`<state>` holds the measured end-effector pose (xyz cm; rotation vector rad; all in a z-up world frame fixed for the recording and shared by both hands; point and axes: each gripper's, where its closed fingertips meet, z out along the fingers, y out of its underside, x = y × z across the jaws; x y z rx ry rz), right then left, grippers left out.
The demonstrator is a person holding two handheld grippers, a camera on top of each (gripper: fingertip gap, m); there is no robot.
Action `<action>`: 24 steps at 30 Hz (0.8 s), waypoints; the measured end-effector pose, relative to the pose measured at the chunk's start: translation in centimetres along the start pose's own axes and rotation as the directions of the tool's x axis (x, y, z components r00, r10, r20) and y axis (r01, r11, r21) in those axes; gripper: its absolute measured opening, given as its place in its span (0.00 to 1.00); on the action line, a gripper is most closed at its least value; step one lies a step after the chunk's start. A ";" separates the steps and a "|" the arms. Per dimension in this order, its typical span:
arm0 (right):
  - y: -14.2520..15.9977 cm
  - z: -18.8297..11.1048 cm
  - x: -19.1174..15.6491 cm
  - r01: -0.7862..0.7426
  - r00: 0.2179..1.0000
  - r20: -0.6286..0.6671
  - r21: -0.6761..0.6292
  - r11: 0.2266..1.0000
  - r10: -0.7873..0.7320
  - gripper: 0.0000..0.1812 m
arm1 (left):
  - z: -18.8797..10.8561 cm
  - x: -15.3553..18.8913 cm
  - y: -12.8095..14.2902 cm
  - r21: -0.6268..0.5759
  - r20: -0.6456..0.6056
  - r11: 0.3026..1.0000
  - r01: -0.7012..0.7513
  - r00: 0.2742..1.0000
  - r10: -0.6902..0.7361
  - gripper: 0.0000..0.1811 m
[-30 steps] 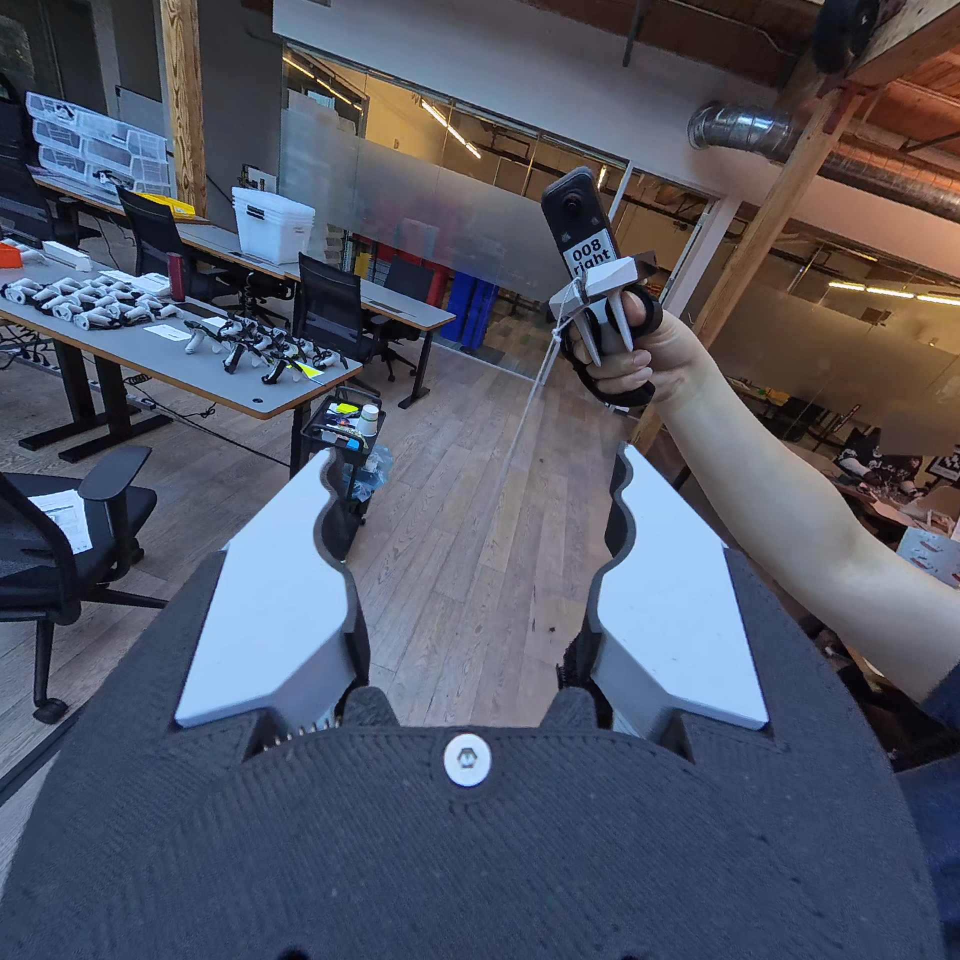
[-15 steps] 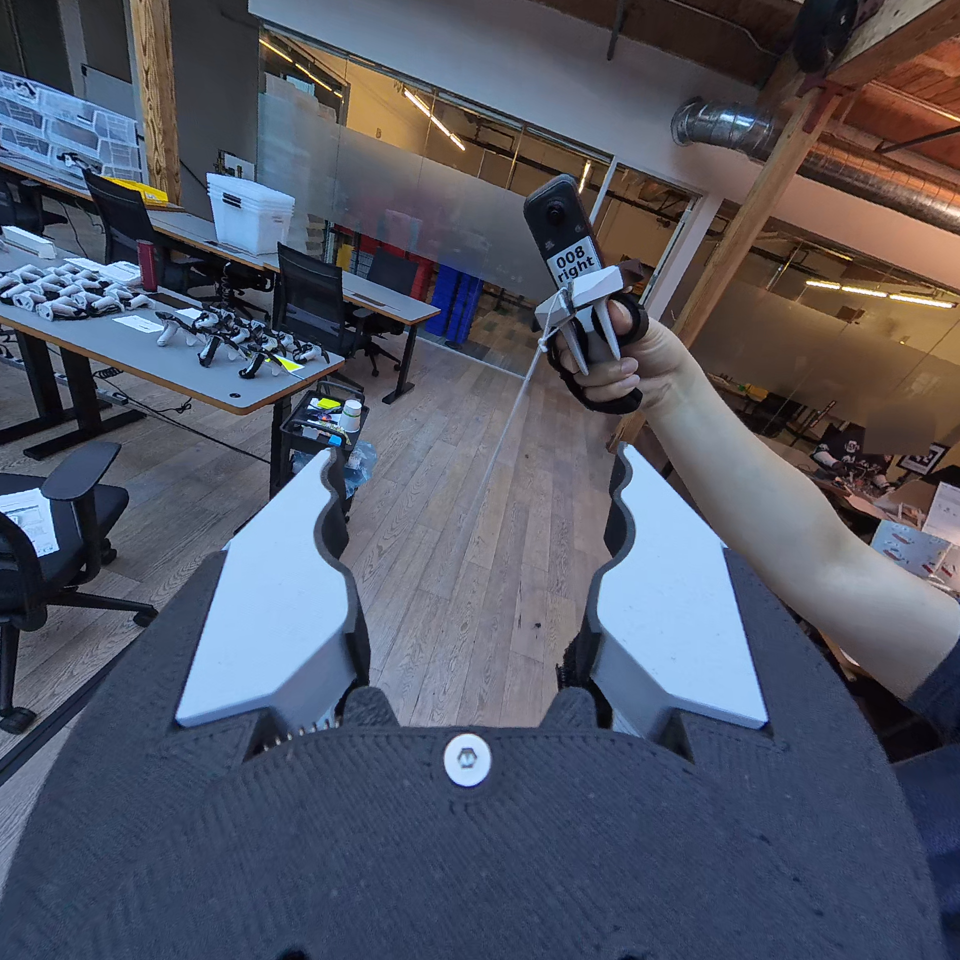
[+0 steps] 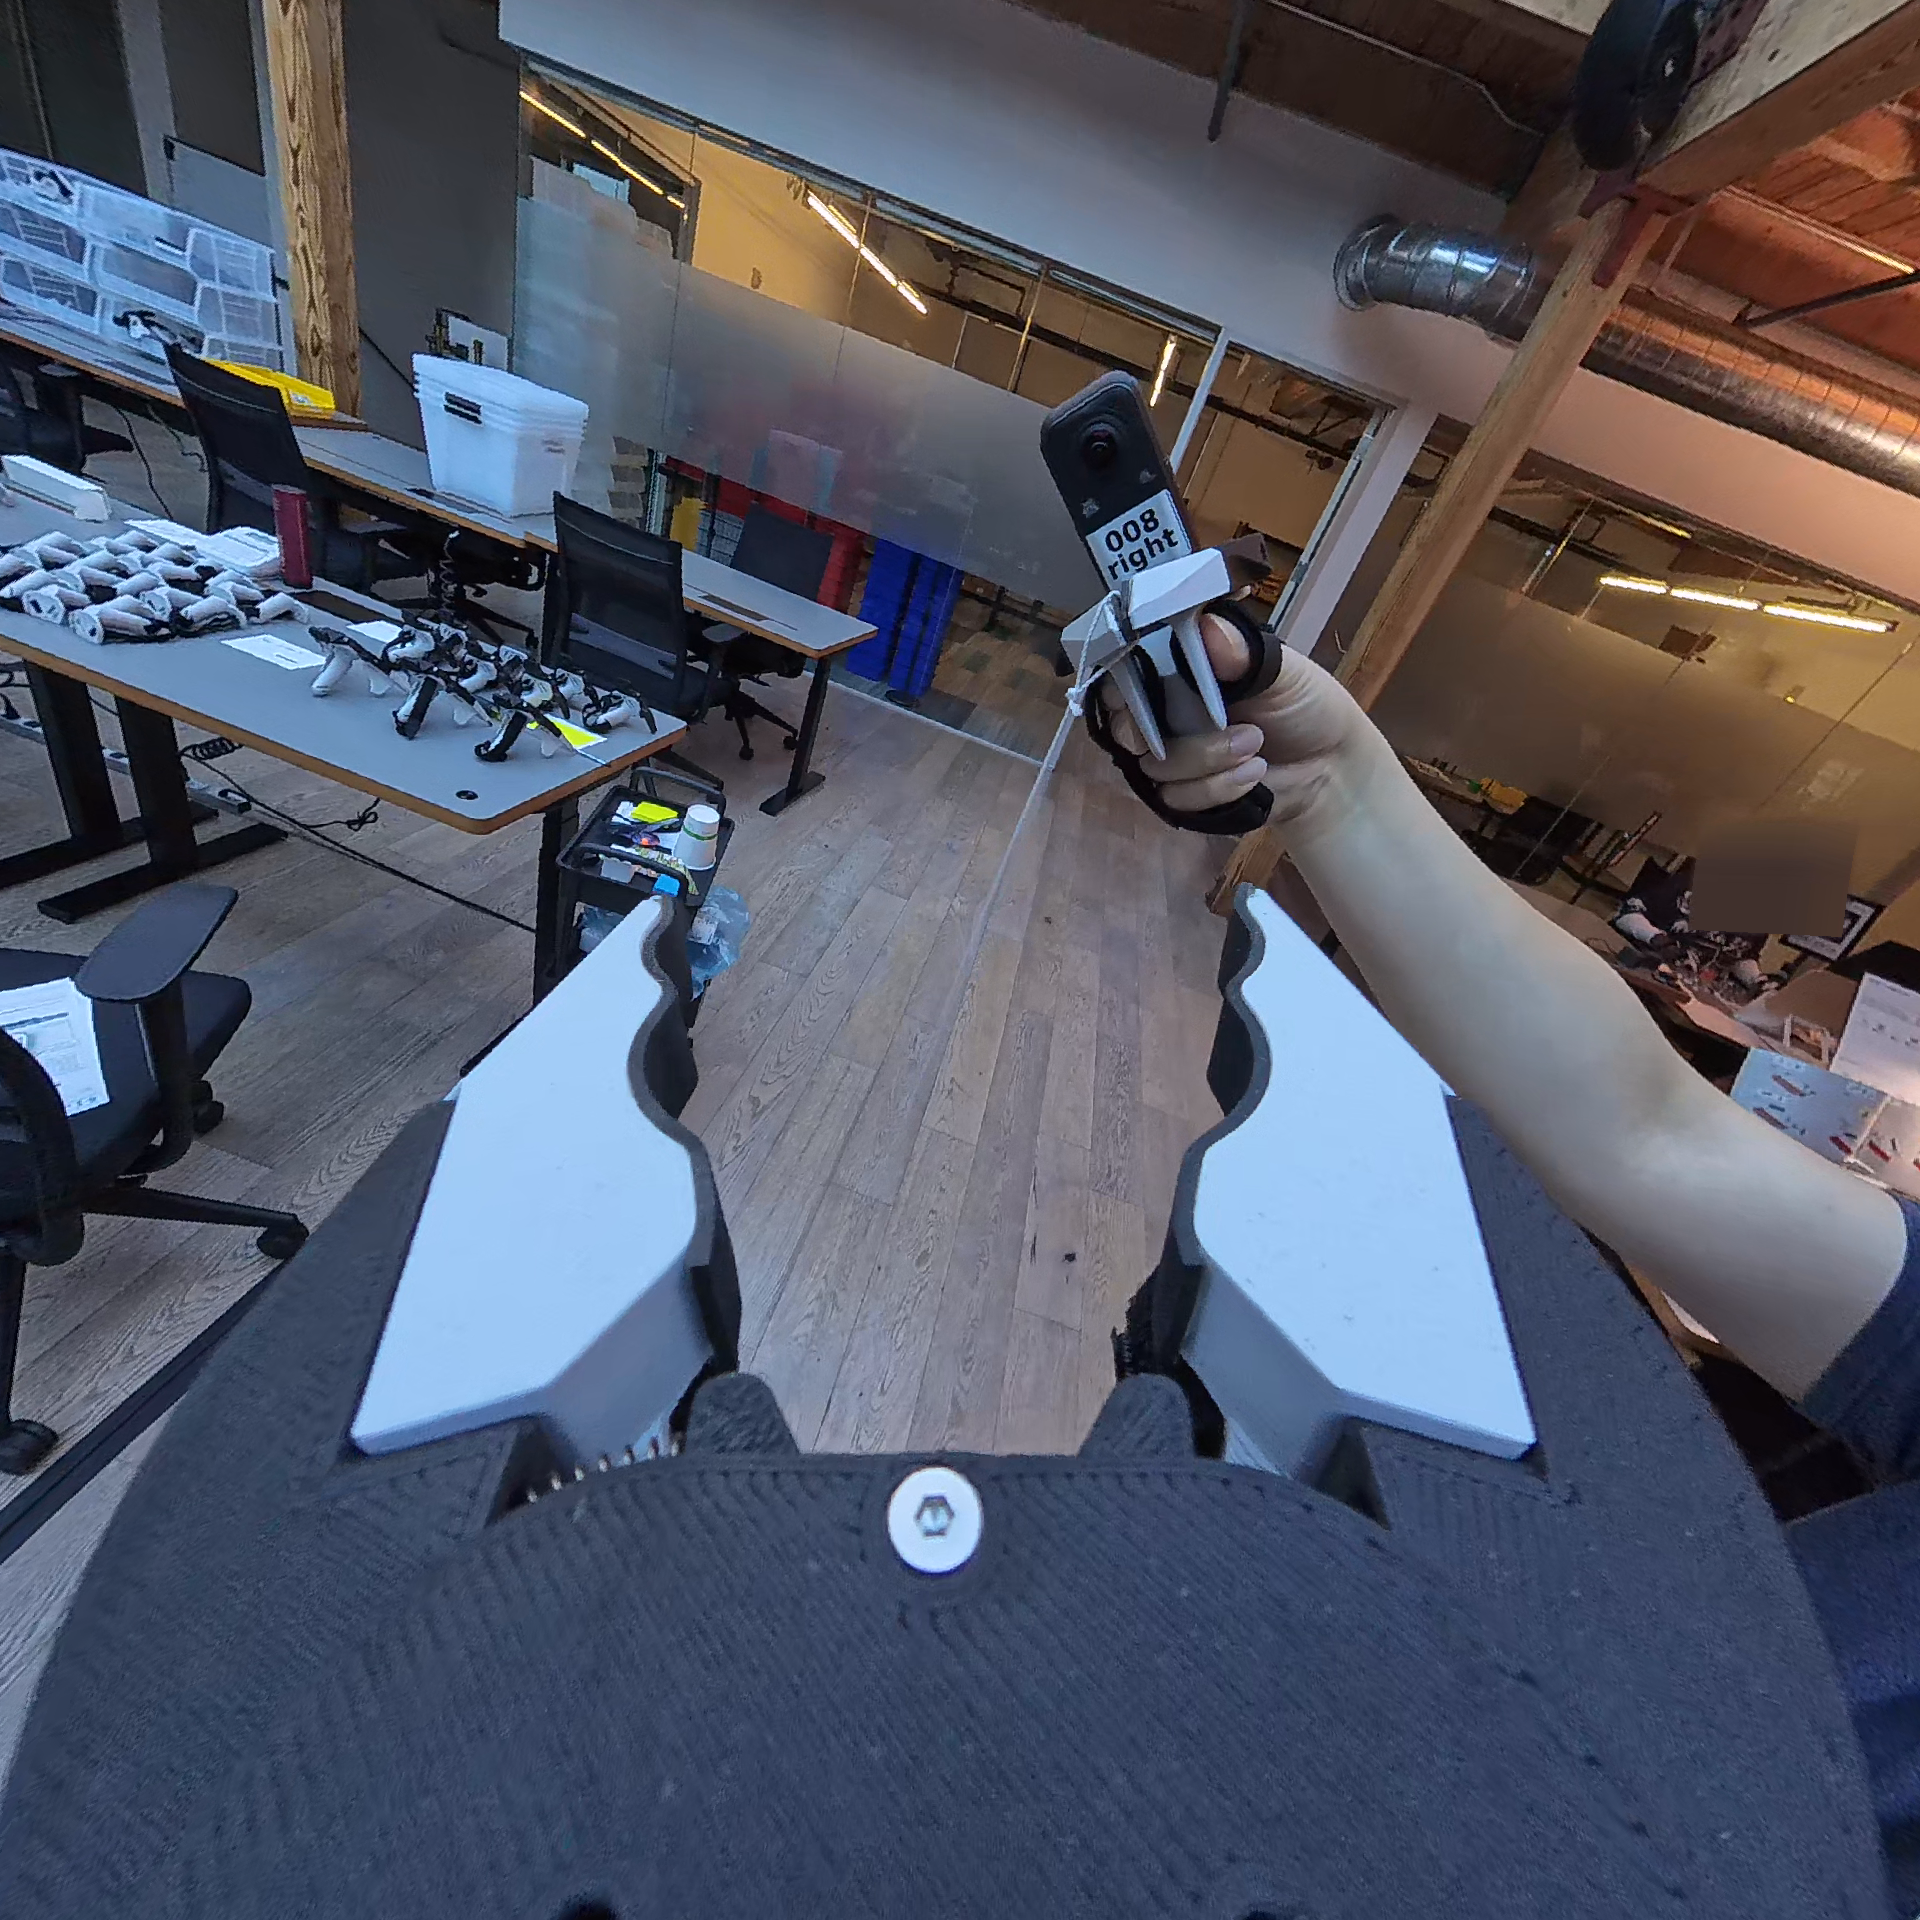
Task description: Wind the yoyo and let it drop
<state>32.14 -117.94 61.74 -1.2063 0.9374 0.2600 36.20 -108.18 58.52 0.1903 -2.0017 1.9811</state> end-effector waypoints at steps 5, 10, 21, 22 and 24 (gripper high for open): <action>0.1 -0.3 0.0 0.002 1.000 -0.005 0.001 1.000 -0.002 0.00 | 0.1 0.2 -0.1 -0.001 -0.005 1.000 -0.004 1.000 0.004 0.56; 0.1 -0.6 0.0 0.004 1.000 -0.011 0.004 1.000 -0.004 0.00 | 0.3 0.4 -0.1 -0.002 -0.007 1.000 -0.003 1.000 0.003 0.56; 0.2 -0.9 -0.1 0.006 1.000 -0.014 0.004 1.000 -0.006 0.00 | 0.5 0.6 0.1 -0.006 -0.014 1.000 -0.002 1.000 0.002 0.56; 0.2 -0.9 -0.2 0.006 1.000 -0.013 0.005 1.000 -0.006 0.00 | 0.5 0.6 0.1 -0.006 -0.014 1.000 -0.001 1.000 0.001 0.56; 0.2 -0.9 -0.3 0.009 1.000 -0.014 0.004 1.000 -0.009 0.00 | 0.5 0.6 0.1 -0.007 -0.014 1.000 0.000 1.000 -0.001 0.56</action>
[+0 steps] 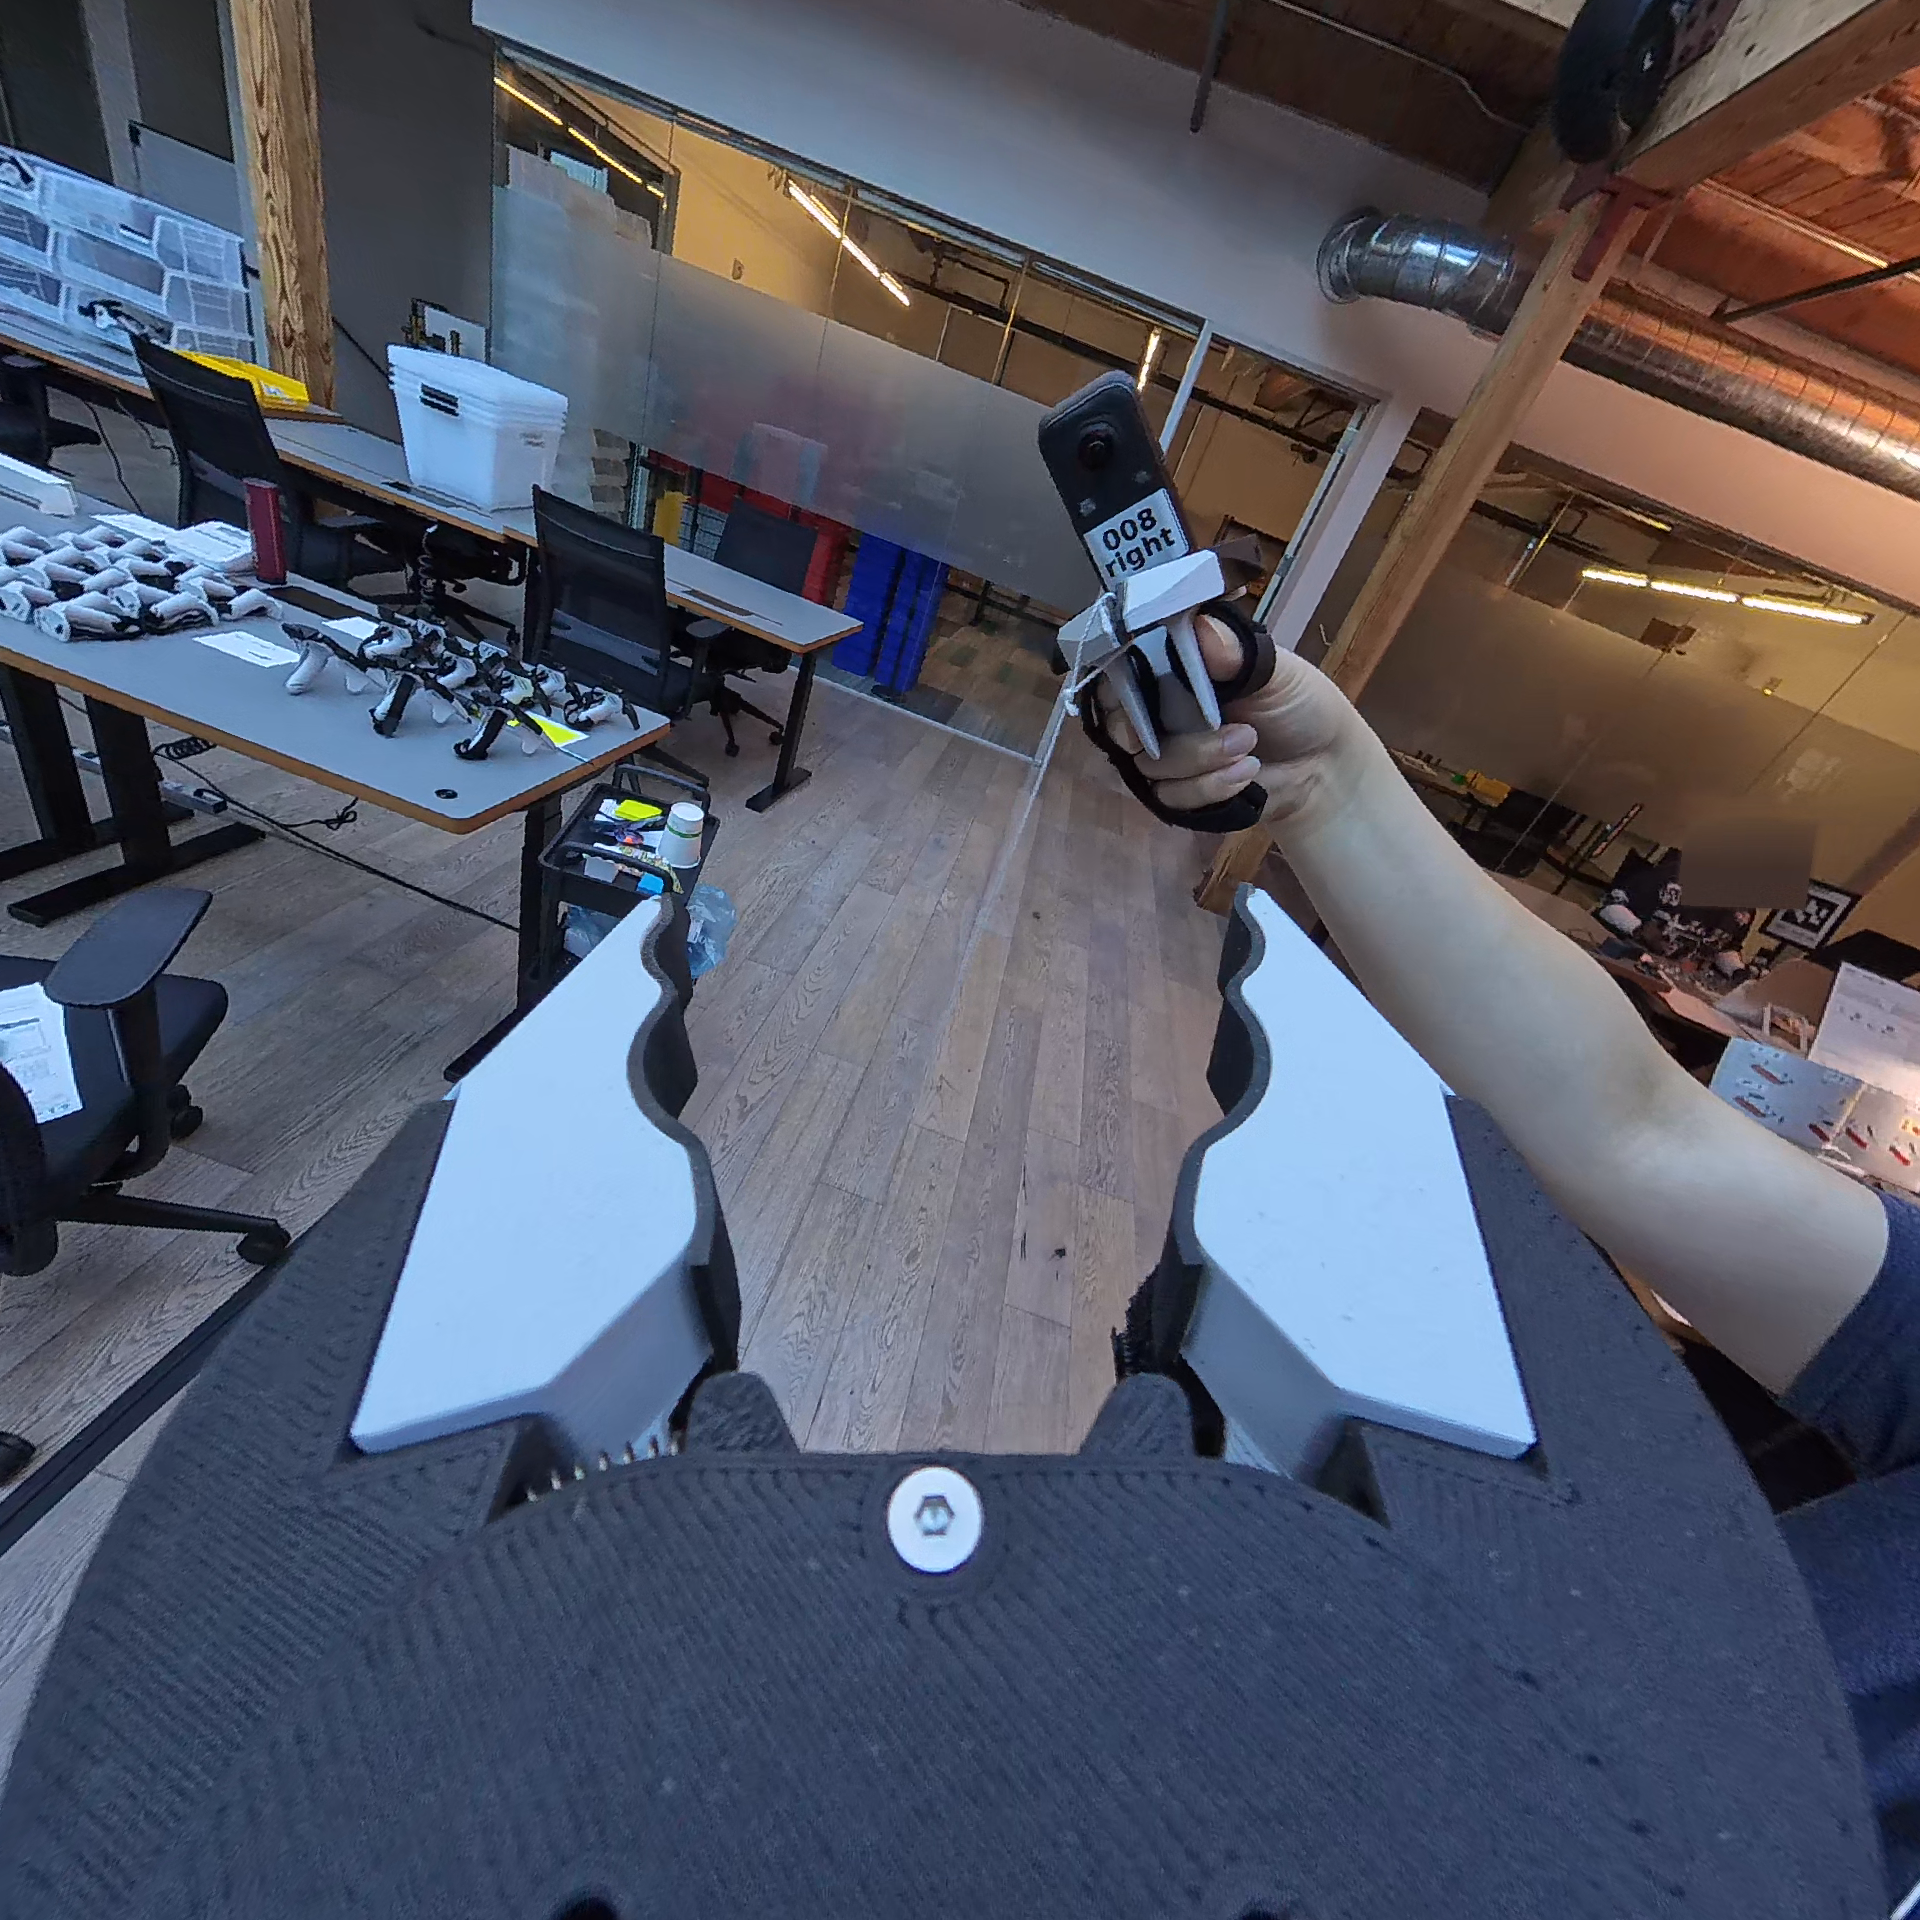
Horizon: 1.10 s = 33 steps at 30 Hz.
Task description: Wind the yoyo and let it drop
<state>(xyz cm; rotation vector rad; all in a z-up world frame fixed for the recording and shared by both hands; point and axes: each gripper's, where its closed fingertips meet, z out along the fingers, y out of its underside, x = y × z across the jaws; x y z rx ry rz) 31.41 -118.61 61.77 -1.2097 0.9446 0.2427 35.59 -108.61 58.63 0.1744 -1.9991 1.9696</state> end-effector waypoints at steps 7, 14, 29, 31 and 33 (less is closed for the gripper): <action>0.0 0.2 -0.4 0.009 1.000 0.003 -0.006 1.000 -0.009 0.00 | -0.1 0.2 0.0 -0.002 -0.003 1.000 -0.001 1.000 0.001 0.56; 0.2 0.5 -0.5 0.011 1.000 0.004 -0.013 1.000 -0.011 0.00 | -0.4 0.2 0.0 -0.001 0.000 1.000 -0.001 1.000 0.001 0.56; 0.0 2.1 -3.1 0.062 0.997 0.037 -0.017 0.998 -0.061 0.00 | -1.6 0.8 16.2 -0.070 0.170 0.996 -0.061 0.983 0.072 0.49; -0.5 2.5 -4.5 0.082 0.996 0.047 -0.010 0.997 -0.082 0.00 | -1.5 0.2 21.9 -0.096 0.211 0.995 -0.033 0.976 0.053 0.47; -0.8 3.2 -6.2 0.109 0.993 0.058 -0.023 0.994 -0.108 0.00 | -0.9 0.0 27.8 -0.138 0.206 0.988 0.066 0.978 -0.036 0.47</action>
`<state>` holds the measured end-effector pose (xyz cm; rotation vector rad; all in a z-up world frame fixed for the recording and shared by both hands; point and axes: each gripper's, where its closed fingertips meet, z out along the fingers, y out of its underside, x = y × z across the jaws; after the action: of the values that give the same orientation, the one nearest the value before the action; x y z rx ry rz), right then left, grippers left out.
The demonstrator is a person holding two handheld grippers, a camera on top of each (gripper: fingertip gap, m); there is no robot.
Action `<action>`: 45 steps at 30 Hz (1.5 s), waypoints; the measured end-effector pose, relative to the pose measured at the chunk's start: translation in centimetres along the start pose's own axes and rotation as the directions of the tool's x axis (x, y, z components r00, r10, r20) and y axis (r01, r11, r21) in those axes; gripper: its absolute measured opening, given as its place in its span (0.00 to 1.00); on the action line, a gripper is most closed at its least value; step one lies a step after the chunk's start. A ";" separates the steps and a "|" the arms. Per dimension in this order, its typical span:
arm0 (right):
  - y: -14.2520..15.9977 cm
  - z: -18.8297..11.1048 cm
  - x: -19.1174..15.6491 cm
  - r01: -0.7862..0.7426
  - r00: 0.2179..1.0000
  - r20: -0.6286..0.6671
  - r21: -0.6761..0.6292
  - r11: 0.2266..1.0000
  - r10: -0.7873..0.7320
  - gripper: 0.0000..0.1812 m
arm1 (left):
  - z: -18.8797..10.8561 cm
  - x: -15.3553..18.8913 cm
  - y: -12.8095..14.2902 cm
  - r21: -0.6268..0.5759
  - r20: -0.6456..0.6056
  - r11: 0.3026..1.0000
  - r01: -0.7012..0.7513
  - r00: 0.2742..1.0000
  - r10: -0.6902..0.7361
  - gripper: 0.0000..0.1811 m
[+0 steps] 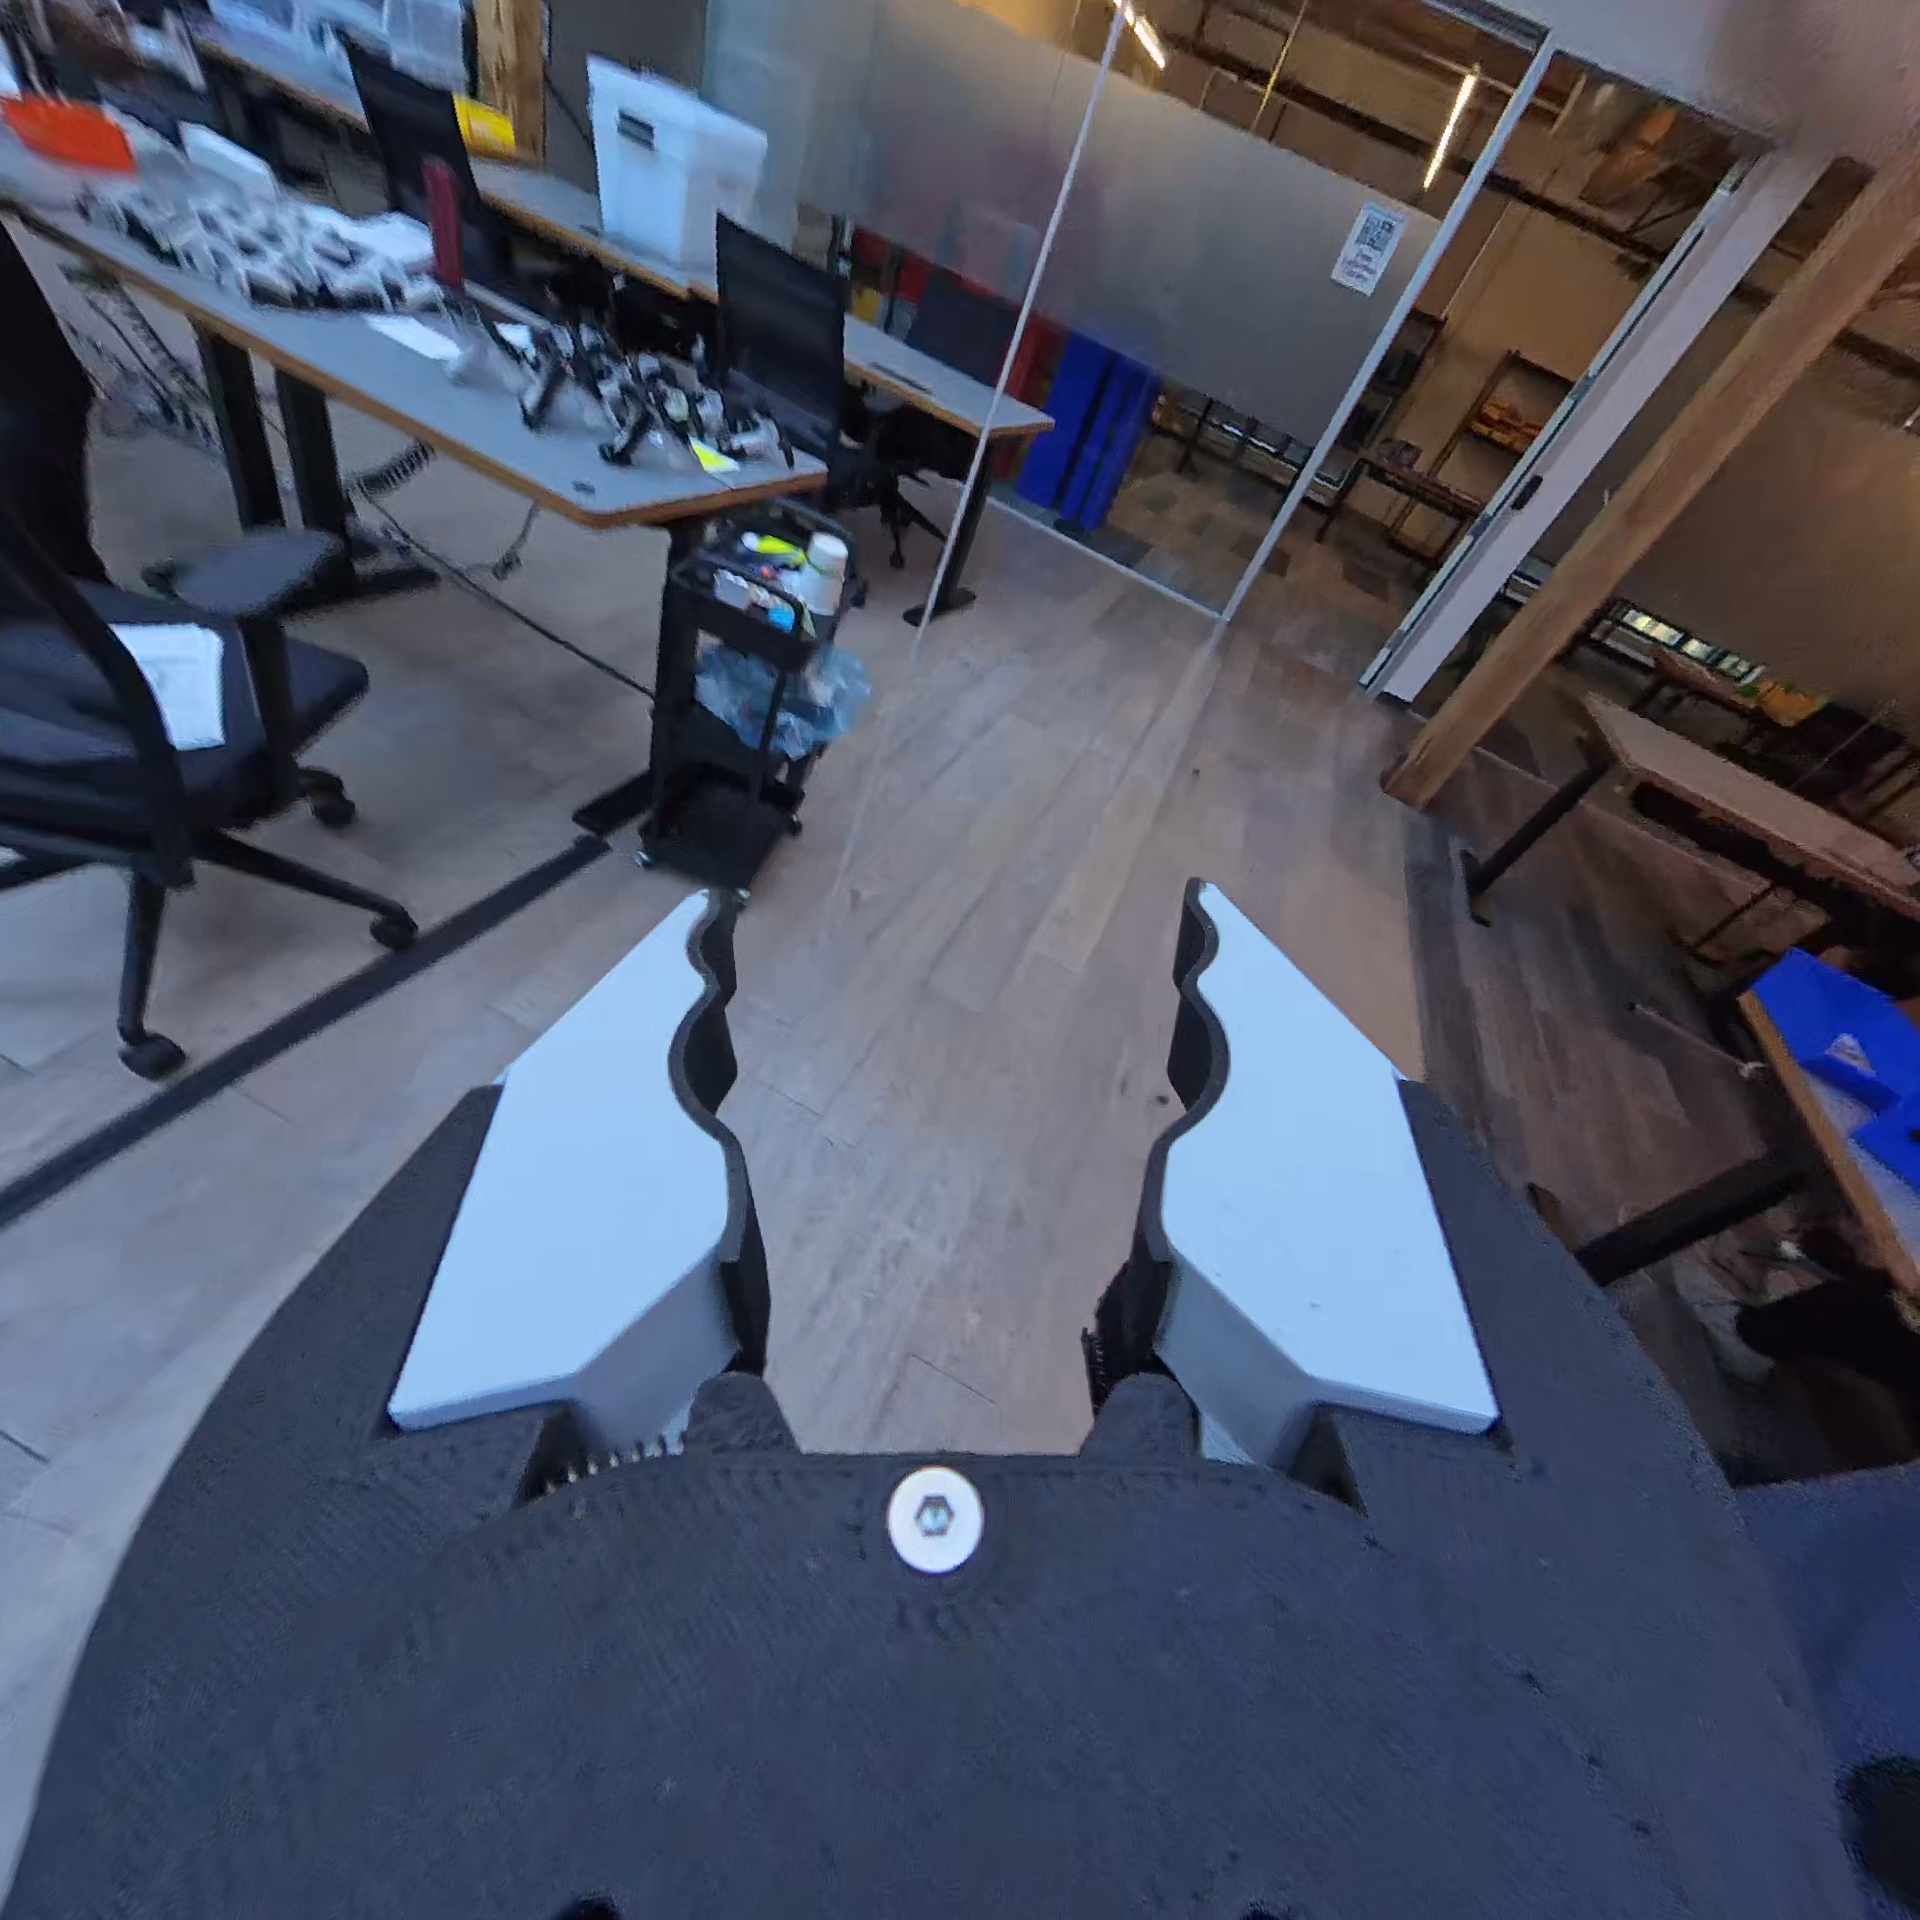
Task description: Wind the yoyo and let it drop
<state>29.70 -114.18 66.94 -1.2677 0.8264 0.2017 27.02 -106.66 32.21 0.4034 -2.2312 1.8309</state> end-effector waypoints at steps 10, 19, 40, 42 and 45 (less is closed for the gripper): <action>-4.9 4.1 -12.4 0.223 0.973 -0.038 -0.068 0.972 -0.226 0.00 | 5.8 -3.2 23.7 -0.409 0.133 0.910 0.065 0.991 -0.011 0.57; -11.6 5.3 -22.1 0.362 0.926 -0.115 -0.005 0.932 -0.360 0.00 | 6.7 -3.3 31.9 -0.552 -0.003 0.833 -0.017 1.000 0.019 0.62; -13.4 10.1 -30.2 0.522 0.848 -0.060 -0.064 0.850 -0.526 0.00 | 4.2 0.5 32.6 -0.339 -0.011 0.938 0.069 0.997 -0.077 0.44; -13.5 10.1 -30.1 0.539 0.841 -0.010 -0.068 0.839 -0.541 0.00 | 3.4 0.3 32.0 -0.327 0.043 0.941 0.085 0.996 -0.075 0.44; -14.0 10.1 -29.3 0.543 0.840 0.054 -0.067 0.837 -0.540 0.00 | 2.2 -0.4 29.8 -0.263 0.138 0.958 0.112 0.987 -0.078 0.44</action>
<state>21.39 -100.97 97.11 -1.5205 0.4022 -0.2055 16.92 -103.37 4.26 0.5762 -2.4549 1.4631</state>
